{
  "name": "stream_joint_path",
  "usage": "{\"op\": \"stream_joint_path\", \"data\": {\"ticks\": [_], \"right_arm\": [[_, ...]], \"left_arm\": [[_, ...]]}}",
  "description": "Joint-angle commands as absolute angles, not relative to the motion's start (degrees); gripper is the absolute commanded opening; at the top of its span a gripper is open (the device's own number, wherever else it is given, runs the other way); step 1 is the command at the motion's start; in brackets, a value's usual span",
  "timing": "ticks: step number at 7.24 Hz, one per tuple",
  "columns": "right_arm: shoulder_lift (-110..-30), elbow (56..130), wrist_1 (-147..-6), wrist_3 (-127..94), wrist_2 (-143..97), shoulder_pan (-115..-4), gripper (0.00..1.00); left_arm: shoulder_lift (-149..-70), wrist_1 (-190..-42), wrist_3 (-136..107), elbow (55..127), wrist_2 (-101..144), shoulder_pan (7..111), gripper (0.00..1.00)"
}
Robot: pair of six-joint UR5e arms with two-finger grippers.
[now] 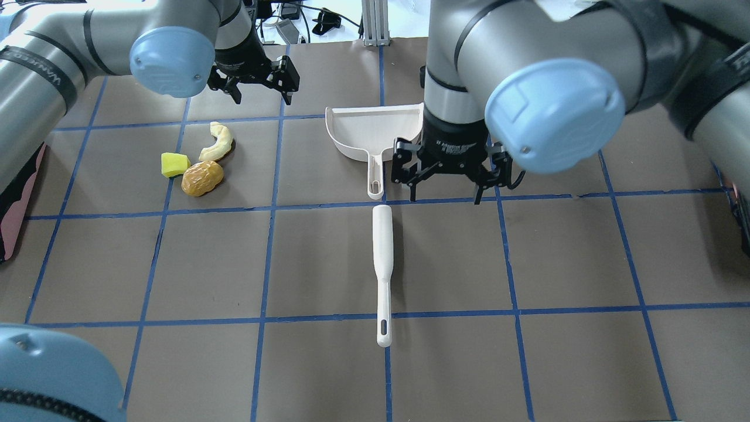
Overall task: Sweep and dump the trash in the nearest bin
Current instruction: 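Reach the left gripper to the dustpan handle while the right gripper reaches the brush handle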
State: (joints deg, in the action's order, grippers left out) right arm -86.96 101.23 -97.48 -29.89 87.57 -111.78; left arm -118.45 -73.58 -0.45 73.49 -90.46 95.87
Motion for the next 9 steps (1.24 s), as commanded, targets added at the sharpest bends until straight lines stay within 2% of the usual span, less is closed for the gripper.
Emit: {"op": "stream_joint_path", "data": {"ticks": [1, 5, 9], "right_arm": [[-86.49, 110.01, -110.60, -34.44, 87.37, -114.78, 0.94], [-82.01, 112.23, -113.82, -35.33, 87.54, -120.41, 0.89], [-77.70, 115.40, -121.37, -34.80, 87.54, -121.02, 0.88]], "left_arm": [[-123.64, -78.12, -4.30, 66.47, -90.62, 98.86, 1.00], [-125.86, -78.66, -11.76, 66.87, -89.30, 105.11, 1.00], [-125.33, -71.23, -14.59, 76.36, -89.48, 108.63, 1.00]]}}
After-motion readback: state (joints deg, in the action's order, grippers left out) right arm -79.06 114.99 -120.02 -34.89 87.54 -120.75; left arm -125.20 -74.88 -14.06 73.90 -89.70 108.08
